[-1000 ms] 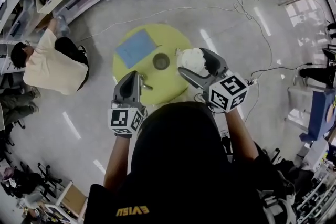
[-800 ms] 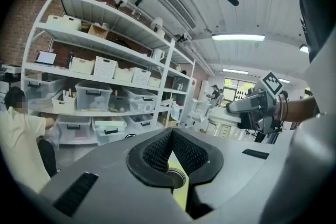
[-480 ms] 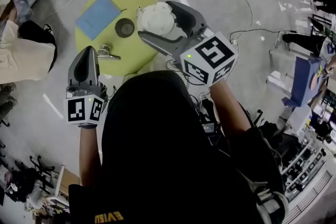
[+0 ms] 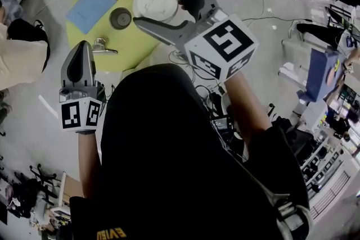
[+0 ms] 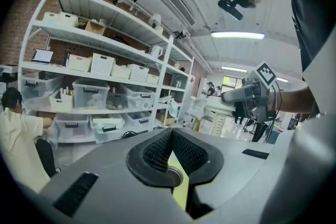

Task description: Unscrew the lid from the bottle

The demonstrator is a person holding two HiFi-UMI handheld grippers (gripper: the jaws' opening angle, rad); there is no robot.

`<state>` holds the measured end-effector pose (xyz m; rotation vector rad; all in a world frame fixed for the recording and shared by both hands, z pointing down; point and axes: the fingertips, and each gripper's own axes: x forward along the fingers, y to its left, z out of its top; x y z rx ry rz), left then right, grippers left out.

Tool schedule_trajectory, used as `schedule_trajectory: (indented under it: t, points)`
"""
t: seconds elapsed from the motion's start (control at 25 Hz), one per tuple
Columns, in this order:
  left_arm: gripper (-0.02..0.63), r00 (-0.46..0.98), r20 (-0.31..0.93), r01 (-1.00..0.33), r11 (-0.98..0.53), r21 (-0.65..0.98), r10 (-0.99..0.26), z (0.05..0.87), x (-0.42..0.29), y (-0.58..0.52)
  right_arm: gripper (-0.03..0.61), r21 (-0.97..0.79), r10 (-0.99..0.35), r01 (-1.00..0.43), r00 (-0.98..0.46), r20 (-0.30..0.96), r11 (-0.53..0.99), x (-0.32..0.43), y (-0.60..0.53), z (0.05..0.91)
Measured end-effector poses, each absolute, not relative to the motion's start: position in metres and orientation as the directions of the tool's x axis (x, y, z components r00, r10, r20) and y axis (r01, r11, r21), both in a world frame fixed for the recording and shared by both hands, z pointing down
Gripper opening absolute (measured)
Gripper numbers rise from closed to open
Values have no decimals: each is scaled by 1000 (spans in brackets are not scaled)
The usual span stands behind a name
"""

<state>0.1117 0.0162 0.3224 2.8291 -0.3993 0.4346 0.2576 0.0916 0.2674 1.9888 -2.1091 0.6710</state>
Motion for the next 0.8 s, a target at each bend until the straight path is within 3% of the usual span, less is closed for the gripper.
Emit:
schedule_trajectory:
  t: [0.8]
  points:
    - [18,908,283,-361,-919,157,-309,294,120,2,420,-236,-897,-970,-148,418,50,254,86,261]
